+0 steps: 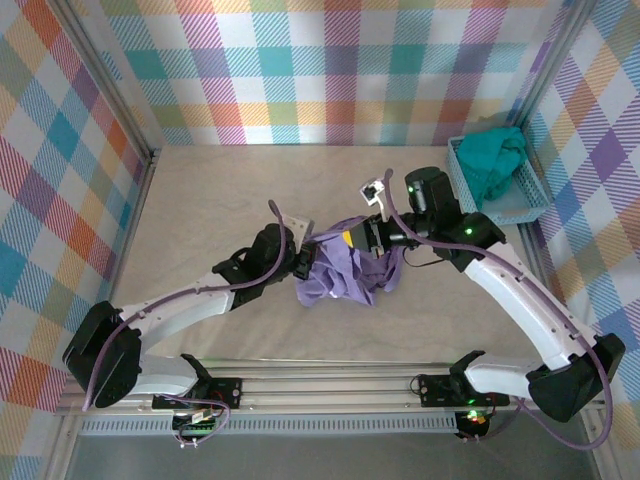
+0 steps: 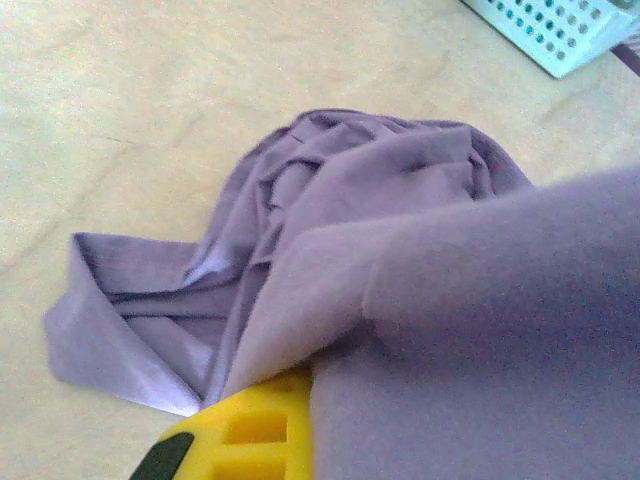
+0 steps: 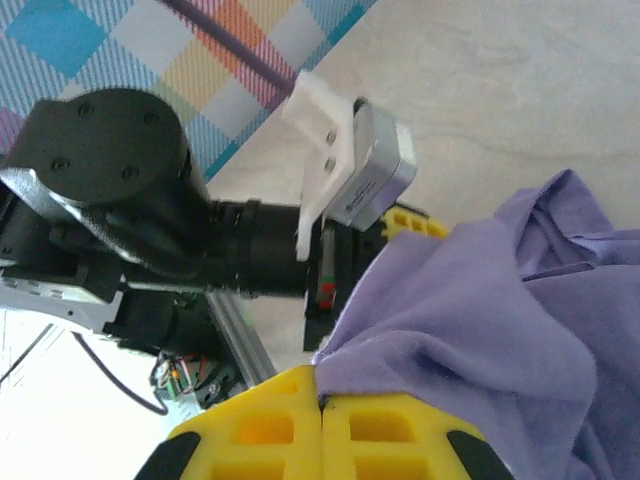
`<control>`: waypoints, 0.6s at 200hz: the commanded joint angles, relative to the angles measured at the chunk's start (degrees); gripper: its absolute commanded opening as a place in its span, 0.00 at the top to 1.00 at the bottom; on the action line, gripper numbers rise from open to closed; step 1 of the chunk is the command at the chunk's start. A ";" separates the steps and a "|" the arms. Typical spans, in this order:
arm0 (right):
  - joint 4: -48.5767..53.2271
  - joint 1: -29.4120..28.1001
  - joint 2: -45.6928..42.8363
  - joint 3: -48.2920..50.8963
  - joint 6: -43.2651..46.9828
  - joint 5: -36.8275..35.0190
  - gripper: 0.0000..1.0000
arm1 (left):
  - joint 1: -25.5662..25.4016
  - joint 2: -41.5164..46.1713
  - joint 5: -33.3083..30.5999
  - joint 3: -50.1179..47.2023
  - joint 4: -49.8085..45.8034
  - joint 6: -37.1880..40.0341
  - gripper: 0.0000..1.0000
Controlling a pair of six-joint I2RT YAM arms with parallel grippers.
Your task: Fold the inside-out t-shirt
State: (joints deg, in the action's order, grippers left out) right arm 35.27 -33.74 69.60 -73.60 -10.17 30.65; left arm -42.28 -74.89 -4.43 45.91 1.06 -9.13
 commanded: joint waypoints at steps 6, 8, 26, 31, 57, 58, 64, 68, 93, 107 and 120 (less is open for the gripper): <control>-6.91 -0.10 1.33 2.02 -4.29 9.72 1.00 | 0.80 -1.26 -3.78 3.94 -3.80 1.04 0.95; -7.90 -0.10 1.52 2.36 -5.02 10.24 1.00 | 0.75 -1.47 -3.69 4.21 -4.12 1.04 0.94; -15.03 -0.10 3.26 4.61 -10.59 11.13 1.00 | 0.71 -1.76 -2.79 5.11 -6.00 0.97 0.82; -16.26 -0.10 3.65 5.08 -11.74 10.23 1.00 | 0.75 -1.38 -2.69 4.95 -6.24 0.88 0.78; -22.87 -0.10 4.99 7.17 -17.18 7.37 1.00 | 0.71 3.26 -2.91 2.50 -7.39 0.04 0.59; -23.14 -0.10 5.05 7.21 -17.39 7.30 1.00 | 0.71 3.48 -2.94 2.42 -7.52 -0.03 0.59; -24.43 -0.10 5.25 7.64 -18.56 6.78 1.00 | 0.73 4.76 -3.21 1.85 -8.15 -0.37 0.56; -25.21 -0.10 5.42 7.85 -19.25 6.63 1.00 | 0.78 5.54 -3.37 1.52 -8.68 -0.59 0.55; -28.81 -0.10 6.13 9.06 -22.11 5.21 1.00 | 0.72 11.29 -2.93 -0.83 -11.94 -1.50 0.48; -30.50 -0.10 6.74 9.66 -23.64 5.09 1.00 | 0.76 14.62 -1.71 -1.93 -13.11 -1.68 0.46; -31.67 -0.20 7.27 10.03 -24.83 5.11 1.00 | 0.71 17.50 2.28 -2.82 -12.70 -1.35 0.45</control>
State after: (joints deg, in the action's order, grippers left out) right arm 10.24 -33.74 75.92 -64.47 -30.39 36.03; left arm -41.85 -62.06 -6.52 45.04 -9.61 -9.85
